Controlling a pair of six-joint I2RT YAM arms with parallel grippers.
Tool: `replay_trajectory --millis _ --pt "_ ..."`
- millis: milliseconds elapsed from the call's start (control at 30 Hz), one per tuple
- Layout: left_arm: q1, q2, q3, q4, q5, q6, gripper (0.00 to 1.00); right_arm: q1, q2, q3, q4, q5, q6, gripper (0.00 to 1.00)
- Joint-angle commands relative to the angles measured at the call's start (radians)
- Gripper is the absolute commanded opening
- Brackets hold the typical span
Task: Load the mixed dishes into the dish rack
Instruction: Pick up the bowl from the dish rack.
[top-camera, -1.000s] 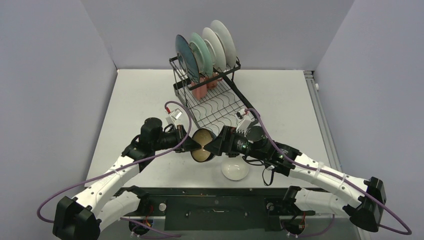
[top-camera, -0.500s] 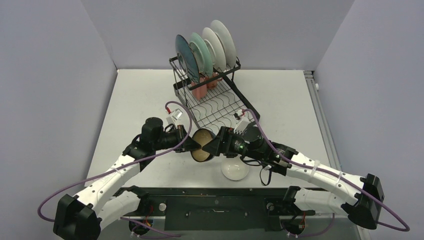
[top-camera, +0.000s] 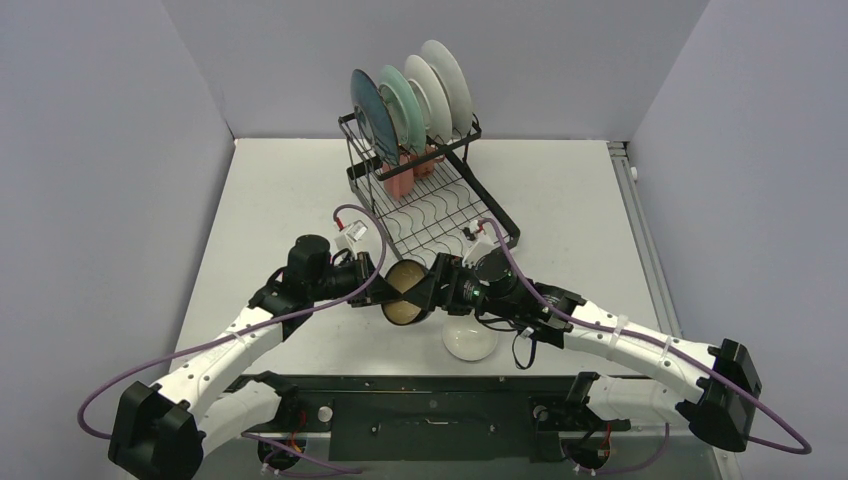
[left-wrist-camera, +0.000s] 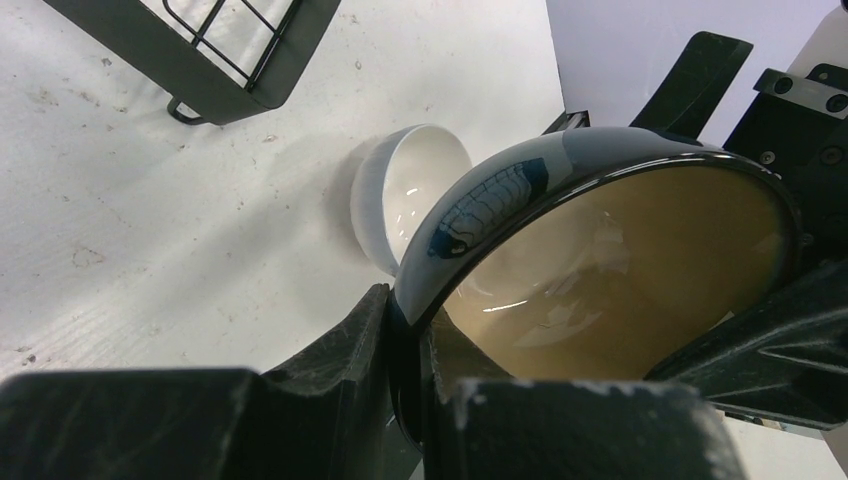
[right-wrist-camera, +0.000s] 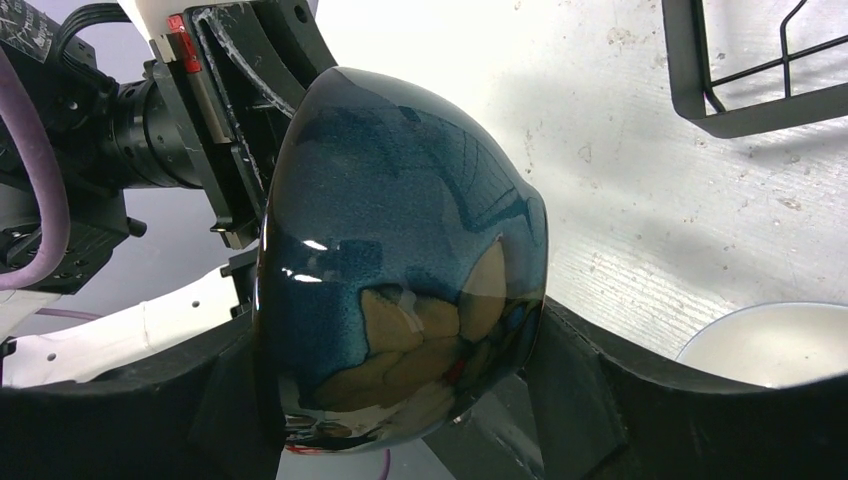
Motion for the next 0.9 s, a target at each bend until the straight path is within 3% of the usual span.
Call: replay_trajectory --millis 0,300,533,867 --pt "-0.002 -0.012 0.054 0.073 0.046 -0.008 0.00 0.004 -0.005 0.049 0.053 0.030 0.003 0.63" --pt "-0.002 0.018 0.050 0.086 0.044 -0.026 0.01 -0.001 -0.010 0.032 0.083 0.043 0.037 0.21" --pt "0.000 0.072 0.084 0.100 0.038 -0.025 0.12 -0.045 0.024 0.047 0.078 0.023 0.028 0.13" --pt "0.001 0.219 0.165 0.156 0.026 -0.036 0.35 -0.181 0.078 0.081 0.072 -0.083 -0.035 0.06"
